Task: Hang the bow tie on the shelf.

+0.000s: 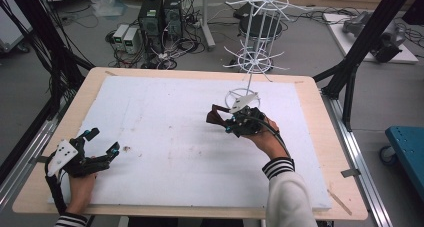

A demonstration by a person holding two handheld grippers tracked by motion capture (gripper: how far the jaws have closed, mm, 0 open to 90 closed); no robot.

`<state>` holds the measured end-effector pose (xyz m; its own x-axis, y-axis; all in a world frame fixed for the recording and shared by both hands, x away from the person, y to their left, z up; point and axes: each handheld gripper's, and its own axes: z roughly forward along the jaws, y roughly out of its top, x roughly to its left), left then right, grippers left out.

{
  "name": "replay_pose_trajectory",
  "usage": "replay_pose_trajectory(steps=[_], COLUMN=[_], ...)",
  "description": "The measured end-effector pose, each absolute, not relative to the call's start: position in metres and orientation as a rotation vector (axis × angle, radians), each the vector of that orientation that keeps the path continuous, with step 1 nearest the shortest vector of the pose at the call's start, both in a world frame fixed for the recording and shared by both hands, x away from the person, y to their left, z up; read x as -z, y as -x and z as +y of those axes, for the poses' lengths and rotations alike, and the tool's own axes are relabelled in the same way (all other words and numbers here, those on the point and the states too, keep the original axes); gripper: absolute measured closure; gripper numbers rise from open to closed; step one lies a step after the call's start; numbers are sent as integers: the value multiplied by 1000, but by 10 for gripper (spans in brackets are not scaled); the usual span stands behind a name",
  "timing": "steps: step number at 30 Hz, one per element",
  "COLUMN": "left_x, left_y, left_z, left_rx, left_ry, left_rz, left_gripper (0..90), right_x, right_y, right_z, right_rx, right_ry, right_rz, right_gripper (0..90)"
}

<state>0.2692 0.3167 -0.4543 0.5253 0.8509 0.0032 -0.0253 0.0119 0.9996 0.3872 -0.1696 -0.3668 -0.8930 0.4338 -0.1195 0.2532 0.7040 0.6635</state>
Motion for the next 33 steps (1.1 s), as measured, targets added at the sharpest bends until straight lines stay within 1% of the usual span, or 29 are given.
replay_pose_trajectory(steps=[12, 33], left_x=[454, 454], left_y=[-269, -268], left_z=[317, 316], left_rx=[-807, -810], left_ry=[-1401, -1400], left_rz=[775, 772], left_gripper=[101, 101], right_x=[345, 320], right_y=[-368, -344], right_z=[-182, -189], right_rx=[-1073, -1245], right_ry=[-531, -514], right_rz=[2562, 2393], right_gripper=[779, 778])
